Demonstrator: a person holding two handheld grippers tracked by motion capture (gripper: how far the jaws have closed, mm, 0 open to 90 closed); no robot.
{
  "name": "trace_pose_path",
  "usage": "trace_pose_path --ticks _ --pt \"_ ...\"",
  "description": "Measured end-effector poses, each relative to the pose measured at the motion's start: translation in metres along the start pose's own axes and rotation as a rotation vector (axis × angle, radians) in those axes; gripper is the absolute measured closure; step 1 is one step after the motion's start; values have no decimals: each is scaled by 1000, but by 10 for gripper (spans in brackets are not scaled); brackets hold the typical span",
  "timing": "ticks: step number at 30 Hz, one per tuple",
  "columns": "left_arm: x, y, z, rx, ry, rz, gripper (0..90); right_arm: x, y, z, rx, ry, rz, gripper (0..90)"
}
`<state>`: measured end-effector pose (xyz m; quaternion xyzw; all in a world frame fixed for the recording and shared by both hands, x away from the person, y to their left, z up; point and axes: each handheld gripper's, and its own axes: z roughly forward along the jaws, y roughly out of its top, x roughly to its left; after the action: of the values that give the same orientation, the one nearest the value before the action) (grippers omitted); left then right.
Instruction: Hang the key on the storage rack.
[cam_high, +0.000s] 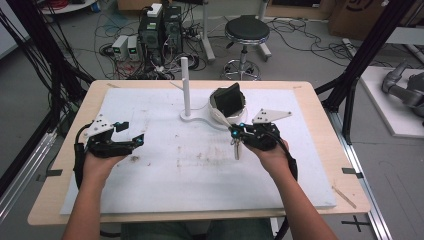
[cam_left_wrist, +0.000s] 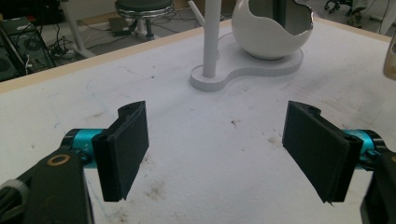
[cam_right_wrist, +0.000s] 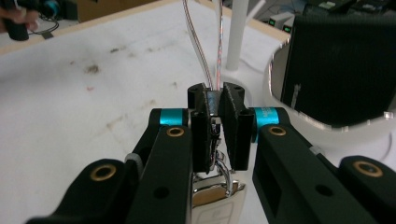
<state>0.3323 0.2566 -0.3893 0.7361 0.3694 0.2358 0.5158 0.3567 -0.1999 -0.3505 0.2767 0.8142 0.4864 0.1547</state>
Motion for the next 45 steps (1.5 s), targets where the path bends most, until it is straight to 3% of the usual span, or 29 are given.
trace_pose_path --ticks 17,23,28,37,45 --pt "0 0 1 13 8 10 228 -2 72 33 -49 -5 -64 828" --pt "0 0 2 15 3 11 229 -1 93 48 -45 -11 -86 828" --pt "0 -1 3 15 3 11 229 -1 113 66 -5 -34 -124 828" --pt "3 -3 4 18 6 3 229 -2 130 89 49 -77 -147 829" --pt "5 -4 3 13 9 -4 230 -4 132 100 75 -89 -167 829"
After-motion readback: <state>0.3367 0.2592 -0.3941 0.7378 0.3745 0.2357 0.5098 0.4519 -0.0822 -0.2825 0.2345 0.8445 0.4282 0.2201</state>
